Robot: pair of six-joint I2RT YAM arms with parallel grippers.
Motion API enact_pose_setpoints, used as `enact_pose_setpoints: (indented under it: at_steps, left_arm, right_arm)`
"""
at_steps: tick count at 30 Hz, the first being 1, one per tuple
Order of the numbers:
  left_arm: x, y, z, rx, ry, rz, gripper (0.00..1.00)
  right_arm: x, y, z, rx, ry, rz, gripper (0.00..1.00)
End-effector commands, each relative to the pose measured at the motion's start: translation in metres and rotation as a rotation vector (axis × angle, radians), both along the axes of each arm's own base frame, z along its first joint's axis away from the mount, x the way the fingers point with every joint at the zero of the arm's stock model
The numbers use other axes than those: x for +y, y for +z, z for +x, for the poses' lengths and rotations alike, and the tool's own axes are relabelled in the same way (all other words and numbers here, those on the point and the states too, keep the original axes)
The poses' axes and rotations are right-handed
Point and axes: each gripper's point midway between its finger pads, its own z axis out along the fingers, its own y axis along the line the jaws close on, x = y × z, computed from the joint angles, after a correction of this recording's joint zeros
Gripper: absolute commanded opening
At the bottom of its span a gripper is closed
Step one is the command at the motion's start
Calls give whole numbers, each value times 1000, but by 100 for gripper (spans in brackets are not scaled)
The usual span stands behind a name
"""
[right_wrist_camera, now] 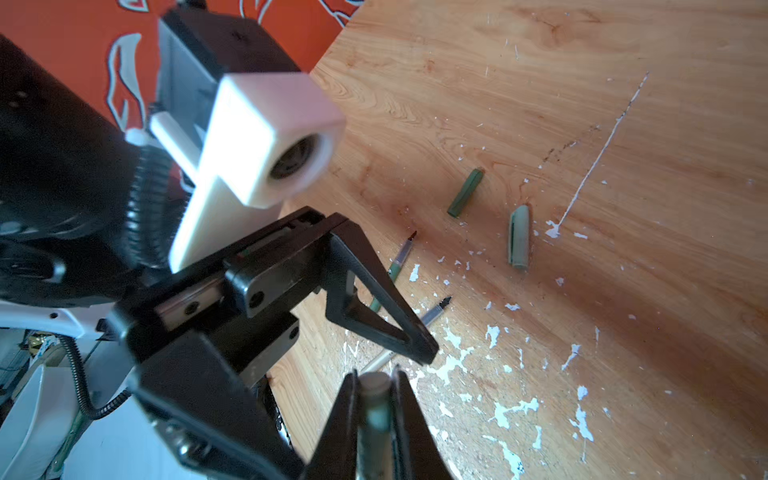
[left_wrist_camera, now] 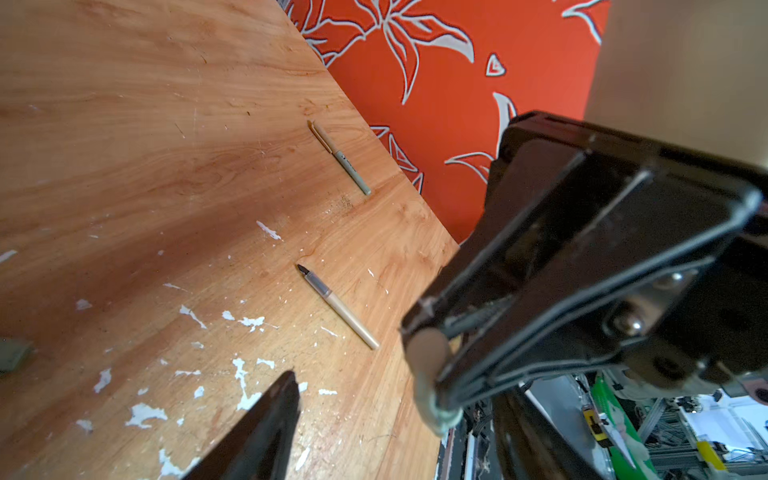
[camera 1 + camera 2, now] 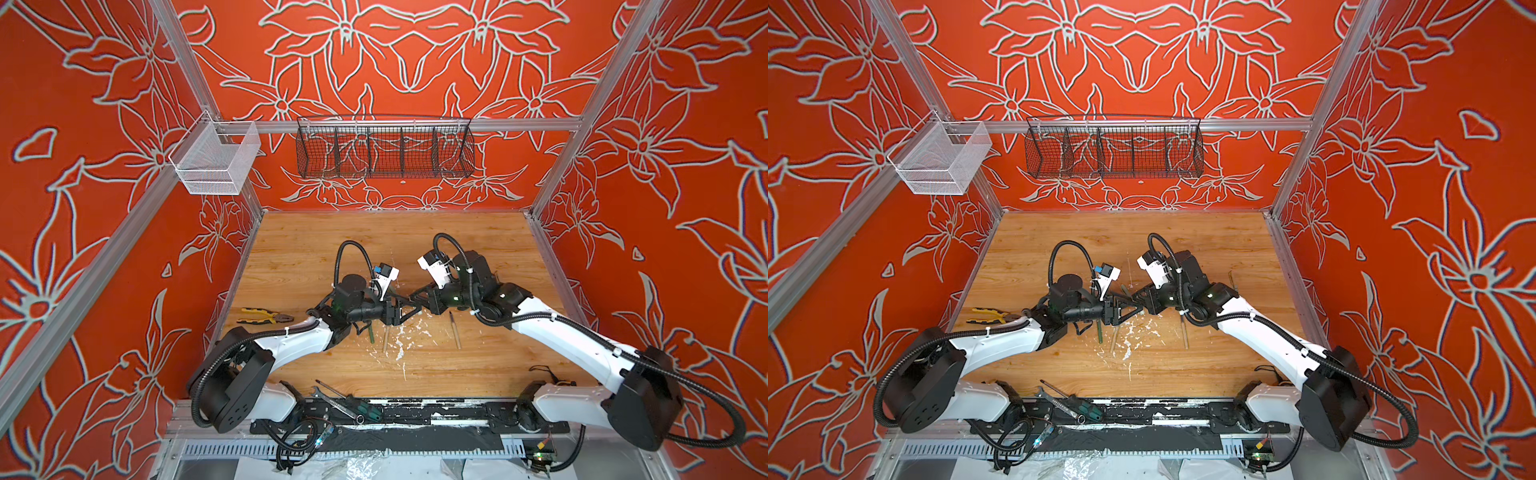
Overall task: Insert the pens into the pen caps
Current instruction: 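Close the left gripper on the cap while the right gripper releases and withdraws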
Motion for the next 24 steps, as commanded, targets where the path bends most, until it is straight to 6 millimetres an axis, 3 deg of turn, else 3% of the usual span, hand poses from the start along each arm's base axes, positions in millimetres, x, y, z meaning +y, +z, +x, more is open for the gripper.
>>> enact_pose_setpoints:
  at_steps: [1,7,14,24]
  left_arm:
    - [-5,24,3,-59,-18,-61,62]
    - [-4,27,0,-72,-33,-73,44]
    - [-5,32,1,-88,-35,-88,40]
    - [-5,37,1,-97,-44,-104,17]
  right_arm:
    - [5,11,-6,-41,34,50,16]
    - [8,12,-7,-43,38,56,16]
    - [12,13,-10,-44,49,74,16]
    - [11,9,-14,-39,53,68,16]
